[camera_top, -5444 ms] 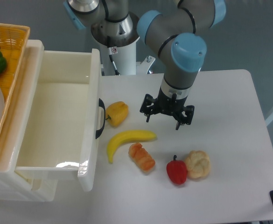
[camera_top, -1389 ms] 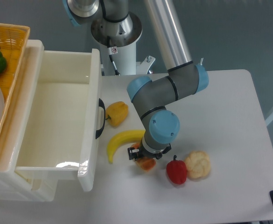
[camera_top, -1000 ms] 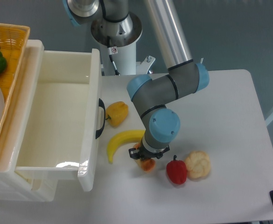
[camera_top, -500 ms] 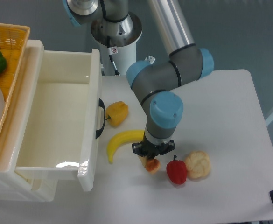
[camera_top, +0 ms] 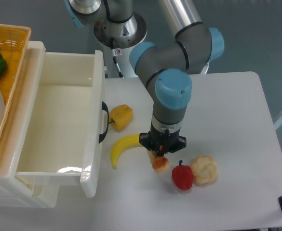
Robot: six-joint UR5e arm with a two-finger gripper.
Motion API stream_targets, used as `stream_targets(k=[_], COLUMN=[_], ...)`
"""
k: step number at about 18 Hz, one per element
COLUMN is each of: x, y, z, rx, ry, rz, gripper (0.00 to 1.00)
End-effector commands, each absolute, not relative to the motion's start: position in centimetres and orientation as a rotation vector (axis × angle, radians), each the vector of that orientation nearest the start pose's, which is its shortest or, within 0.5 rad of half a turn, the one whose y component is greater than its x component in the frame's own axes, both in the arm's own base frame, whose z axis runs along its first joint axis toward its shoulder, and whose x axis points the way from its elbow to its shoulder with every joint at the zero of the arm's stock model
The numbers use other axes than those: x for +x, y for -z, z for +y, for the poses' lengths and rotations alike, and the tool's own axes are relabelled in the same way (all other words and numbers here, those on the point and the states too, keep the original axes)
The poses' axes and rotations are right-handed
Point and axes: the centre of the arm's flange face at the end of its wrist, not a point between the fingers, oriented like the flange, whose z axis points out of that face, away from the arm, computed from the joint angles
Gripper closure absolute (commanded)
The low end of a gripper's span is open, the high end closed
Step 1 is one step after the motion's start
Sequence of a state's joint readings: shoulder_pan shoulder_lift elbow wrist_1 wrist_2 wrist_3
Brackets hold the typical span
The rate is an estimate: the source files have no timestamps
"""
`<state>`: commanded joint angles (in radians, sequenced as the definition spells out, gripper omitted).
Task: Pick up the square bread
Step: 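Lift the gripped orange bread roll up off the table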
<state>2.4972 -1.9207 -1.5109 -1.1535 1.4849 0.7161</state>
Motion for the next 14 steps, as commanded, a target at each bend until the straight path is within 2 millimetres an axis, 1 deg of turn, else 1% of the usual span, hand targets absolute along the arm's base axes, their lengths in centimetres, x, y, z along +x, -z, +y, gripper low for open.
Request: stream_targets(k=[2,5,6,7,8,10,13,14], x=[-41.8,-42.5,-42.3,-42.3,-42.4,-42.5,-42.5,-42.7], y=[-37.0,-36.6,-36.6,-37.2,-37.3,-37.4,-37.5,-37.6], z=[48.7,47.5,47.1,46.5,45.7,45.1,44.9,44.5], rx=[-2.987,-3.022,-3.032,-3.040,-3.052,-3.054,-3.057,-3.056], ry=[-0.054,-0.033,-0.024,-0.044,-0.053,-0.050,-0.043,-0.045], rz=[-0.234,-0.162,-0.124,-0.080,-0.060,-0.065,-0.070,-0.079], gripper=[1.00,1.00,0.95,0.94,0.94,0.97,0.98,0.99])
